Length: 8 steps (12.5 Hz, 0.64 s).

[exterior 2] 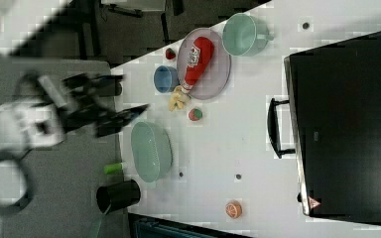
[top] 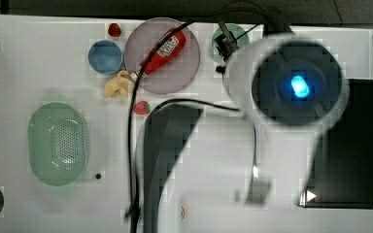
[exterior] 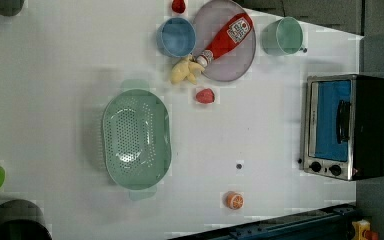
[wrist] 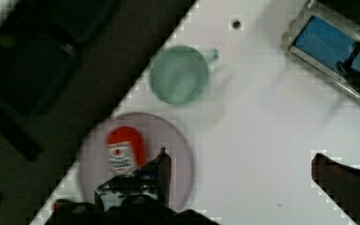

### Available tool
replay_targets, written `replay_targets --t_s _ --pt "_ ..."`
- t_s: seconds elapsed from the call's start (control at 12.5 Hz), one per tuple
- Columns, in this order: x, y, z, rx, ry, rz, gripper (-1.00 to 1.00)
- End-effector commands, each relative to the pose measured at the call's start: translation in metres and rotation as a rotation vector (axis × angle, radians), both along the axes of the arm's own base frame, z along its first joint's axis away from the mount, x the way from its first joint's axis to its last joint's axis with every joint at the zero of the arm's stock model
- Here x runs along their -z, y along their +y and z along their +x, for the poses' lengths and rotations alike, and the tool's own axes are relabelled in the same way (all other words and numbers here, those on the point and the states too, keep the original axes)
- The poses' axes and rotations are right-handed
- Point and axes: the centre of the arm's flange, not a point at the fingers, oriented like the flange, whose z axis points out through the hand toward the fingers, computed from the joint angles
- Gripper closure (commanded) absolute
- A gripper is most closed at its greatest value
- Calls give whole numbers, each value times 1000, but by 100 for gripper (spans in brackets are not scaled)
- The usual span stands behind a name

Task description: Drag mug backwards.

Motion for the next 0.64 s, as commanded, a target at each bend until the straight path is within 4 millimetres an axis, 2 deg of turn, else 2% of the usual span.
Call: replay_targets --t_s 0.08,0.32,0.64 --pt "50 -43 31 126 59 12 -100" --pt "93 -55 78 232 85 0 -100" --pt "155 -50 123 502 104 14 -100"
